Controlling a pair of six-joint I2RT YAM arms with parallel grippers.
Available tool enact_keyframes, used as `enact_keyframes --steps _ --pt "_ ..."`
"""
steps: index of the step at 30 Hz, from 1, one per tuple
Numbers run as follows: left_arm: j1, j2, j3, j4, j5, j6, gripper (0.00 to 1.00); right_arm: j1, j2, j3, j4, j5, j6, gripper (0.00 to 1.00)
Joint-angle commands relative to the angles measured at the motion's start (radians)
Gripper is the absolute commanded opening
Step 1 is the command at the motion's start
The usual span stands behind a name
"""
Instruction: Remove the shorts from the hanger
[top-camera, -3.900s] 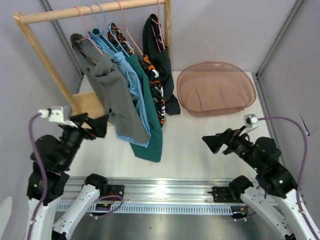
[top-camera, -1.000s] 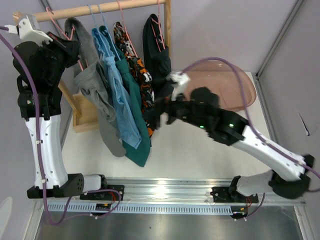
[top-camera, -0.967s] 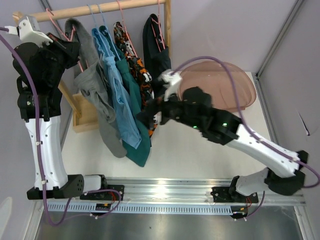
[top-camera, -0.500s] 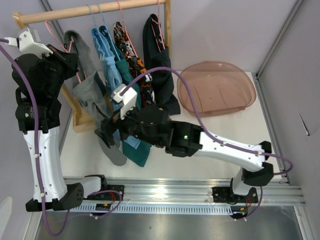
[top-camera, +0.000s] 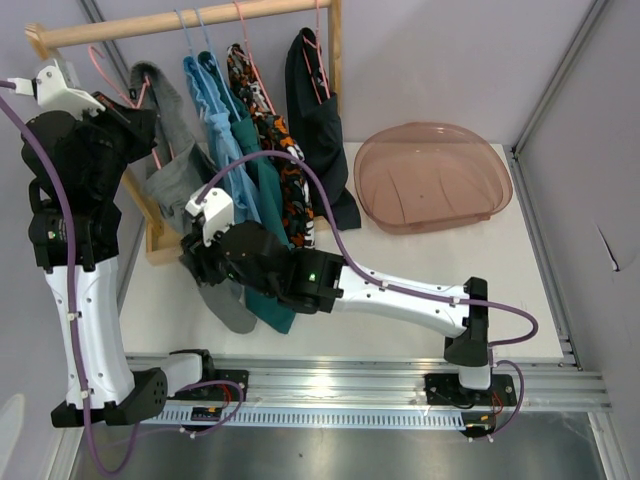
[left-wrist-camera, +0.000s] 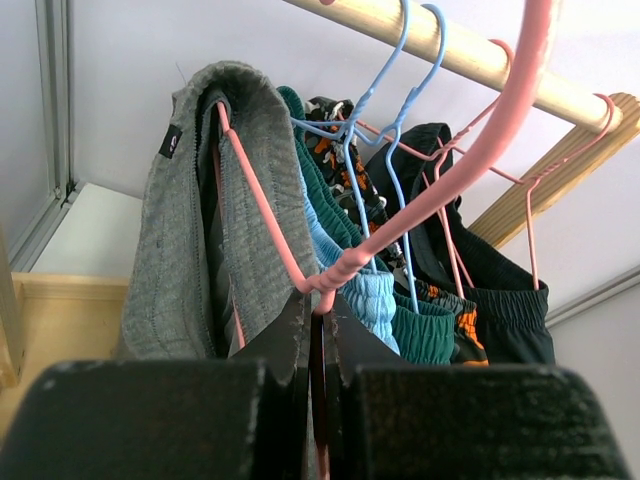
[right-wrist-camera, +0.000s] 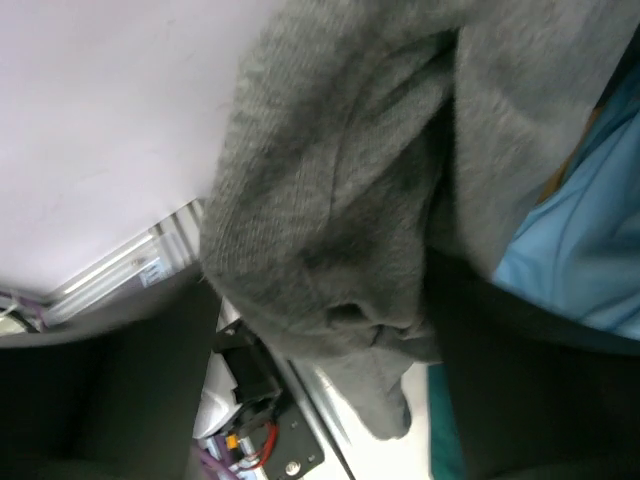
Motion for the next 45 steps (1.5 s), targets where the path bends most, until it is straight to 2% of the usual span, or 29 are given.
enact_keyframes --steps 1,3,8,16,22,25,29,33,40,45 --pt "-0.004 -0.042 0.042 0.072 0.01 -0.01 0.0 -0.001 -0.013 -0.017 0.125 0.043 0.013 0.36" --pt "-0.004 -0.048 0.041 0.068 0.004 -0.003 0.0 0.005 -0.036 -0.063 0.139 0.066 0.02 0.0" --pt "-0.004 -0.04 0.068 0.059 -0.031 0.017 0.0 0.063 -0.125 -0.187 0.172 0.144 0.017 0.0" --pt "-0.004 0.003 0.157 0.035 -0.123 0.079 0.0 0.331 -0.301 -0.443 0.21 0.403 0.036 0.0" --pt "-0.005 0.05 0.214 0.026 -0.195 0.118 0.0 0.506 -0.311 -0.448 0.218 0.5 0.037 0.0" --pt "-0.007 0.055 0.213 0.027 -0.165 0.107 0.0 0.522 -0.291 -0.45 0.219 0.511 0.051 0.0" --pt "-0.007 0.023 0.185 0.036 -0.109 0.095 0.0 0.461 -0.249 -0.461 0.231 0.471 0.083 0.0" --pt "-0.017 0.011 0.182 0.027 -0.175 0.119 0.0 0.448 -0.214 -0.444 0.271 0.42 0.065 0.0" --pt "-0.022 0.038 0.222 0.019 -0.204 0.127 0.0 0.54 -0.205 -0.52 0.337 0.459 0.02 0.0" --pt "-0.022 0.009 0.175 0.021 -0.148 0.107 0.0 0.533 -0.196 -0.55 0.382 0.466 0.04 0.0"
